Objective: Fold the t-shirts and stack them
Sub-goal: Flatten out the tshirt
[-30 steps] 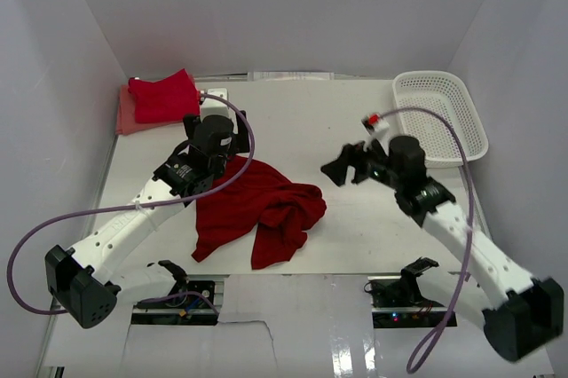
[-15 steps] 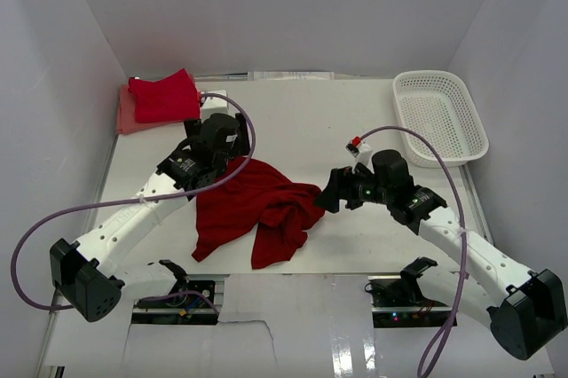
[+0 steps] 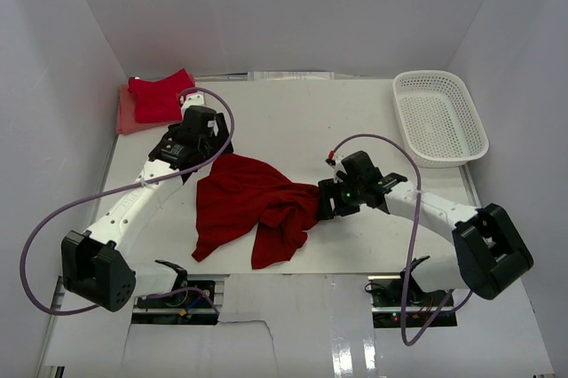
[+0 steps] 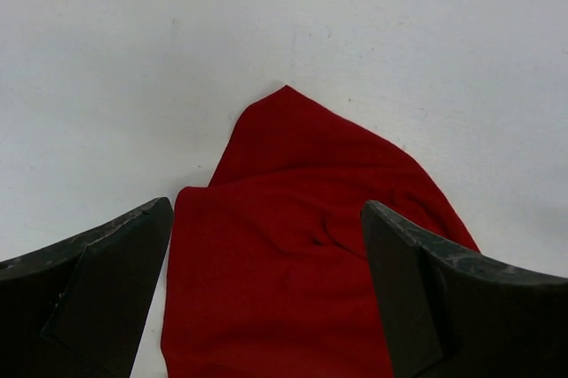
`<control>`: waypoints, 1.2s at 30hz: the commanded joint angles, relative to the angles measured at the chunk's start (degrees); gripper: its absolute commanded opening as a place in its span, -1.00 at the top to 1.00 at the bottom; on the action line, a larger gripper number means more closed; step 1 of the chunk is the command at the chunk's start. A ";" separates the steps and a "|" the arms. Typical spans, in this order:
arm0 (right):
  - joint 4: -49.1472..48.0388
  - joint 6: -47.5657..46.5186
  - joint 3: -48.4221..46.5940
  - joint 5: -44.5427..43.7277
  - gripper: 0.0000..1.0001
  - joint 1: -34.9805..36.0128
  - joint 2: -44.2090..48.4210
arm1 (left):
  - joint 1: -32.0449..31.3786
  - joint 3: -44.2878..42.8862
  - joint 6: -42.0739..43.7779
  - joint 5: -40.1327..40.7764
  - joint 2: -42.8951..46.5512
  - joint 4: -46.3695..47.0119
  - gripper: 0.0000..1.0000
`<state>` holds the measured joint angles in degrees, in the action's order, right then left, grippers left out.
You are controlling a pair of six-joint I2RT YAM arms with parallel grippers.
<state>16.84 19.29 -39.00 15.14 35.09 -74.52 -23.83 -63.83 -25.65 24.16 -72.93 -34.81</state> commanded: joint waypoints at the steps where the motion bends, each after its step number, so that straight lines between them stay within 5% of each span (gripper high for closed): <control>1: -4.62 -2.41 -4.93 3.84 -0.07 0.33 -3.51 | 2.21 1.52 -1.07 -6.93 0.42 0.44 -0.96; 4: -3.57 -3.99 -8.44 4.37 0.41 0.33 -7.73 | 3.18 1.69 -0.81 -7.20 0.50 1.14 -0.96; 6: -3.48 -4.87 -9.86 4.29 0.55 0.33 -8.71 | 3.27 1.87 -0.46 -7.03 0.77 1.32 -0.96; 7: -2.61 -6.09 -10.99 3.50 0.84 0.33 -9.41 | 3.36 2.13 -0.28 -6.94 0.94 1.41 -0.96; 12: 11.08 -14.00 -35.92 -10.47 0.85 -3.08 -19.59 | 3.62 2.92 -0.10 -7.64 1.38 2.37 -0.96; 18: 23.93 -14.46 -69.84 4.79 0.85 -5.04 -30.94 | 4.85 3.28 0.07 -8.08 2.00 2.81 -0.96; 20: 25.17 -14.02 -68.94 7.09 0.85 -2.85 -28.76 | 5.03 3.36 0.16 -8.34 2.26 2.99 -0.96; 25: 19.64 -11.55 -37.37 1.22 0.84 -0.55 -14.10 | 5.38 4.16 0.16 -9.83 2.70 3.34 -0.96; 28: 18.49 -11.29 -28.36 0.15 0.85 -0.64 -13.37 | 5.73 4.24 0.16 -10.71 2.88 3.52 -0.96; 33: 19.54 -9.80 -21.74 -3.70 0.83 -0.55 -12.76 | 5.82 4.42 0.51 -10.63 2.97 3.61 -0.96; 36: 22.35 -8.39 -22.16 -8.88 0.45 -0.55 -12.75 | 5.82 4.24 0.51 -11.15 2.61 3.69 -0.96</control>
<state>38.37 9.13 -59.55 11.46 34.52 -89.47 -18.44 -59.66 -25.63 14.00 -72.31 -32.08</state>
